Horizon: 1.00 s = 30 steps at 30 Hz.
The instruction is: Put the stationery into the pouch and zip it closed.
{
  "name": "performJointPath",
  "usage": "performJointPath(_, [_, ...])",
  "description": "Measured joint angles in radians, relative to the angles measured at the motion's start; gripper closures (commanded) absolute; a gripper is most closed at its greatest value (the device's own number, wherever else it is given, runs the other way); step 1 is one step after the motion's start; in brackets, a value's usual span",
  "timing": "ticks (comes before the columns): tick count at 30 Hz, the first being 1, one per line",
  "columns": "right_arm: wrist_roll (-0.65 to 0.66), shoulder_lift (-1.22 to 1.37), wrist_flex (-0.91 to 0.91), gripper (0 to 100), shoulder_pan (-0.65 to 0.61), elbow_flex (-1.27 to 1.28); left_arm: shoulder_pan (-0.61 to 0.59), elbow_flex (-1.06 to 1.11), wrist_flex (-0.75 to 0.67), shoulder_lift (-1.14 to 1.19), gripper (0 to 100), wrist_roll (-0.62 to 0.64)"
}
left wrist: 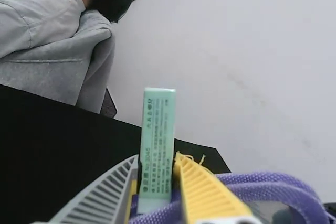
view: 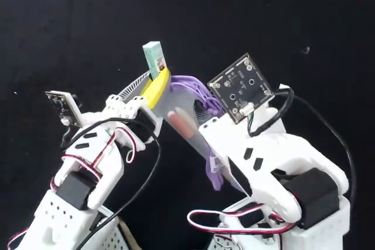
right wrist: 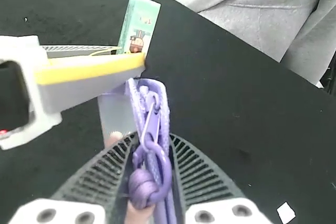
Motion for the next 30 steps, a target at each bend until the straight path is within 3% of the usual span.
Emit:
performJointPath(3, [0.000, -0.002, -0.015, 98.6, 0.005, 0.014, -0.014, -0.040, 0.072, 0.000, 84, 0.005])
performJointPath(9, [-0.002, 0.020, -0.121, 98.6, 0.040, 0.109, -0.049, -0.141, 0.222, 0.002, 83, 0.068])
performJointPath(22, [-0.002, 0.018, -0.149, 98.6, 0.041, 0.118, -0.064, -0.160, 0.236, 0.002, 83, 0.075])
performJointPath(30, [0.000, 0.018, -0.166, 98.6, 0.173, 0.118, -0.364, -0.256, 0.242, 0.023, 83, 0.068])
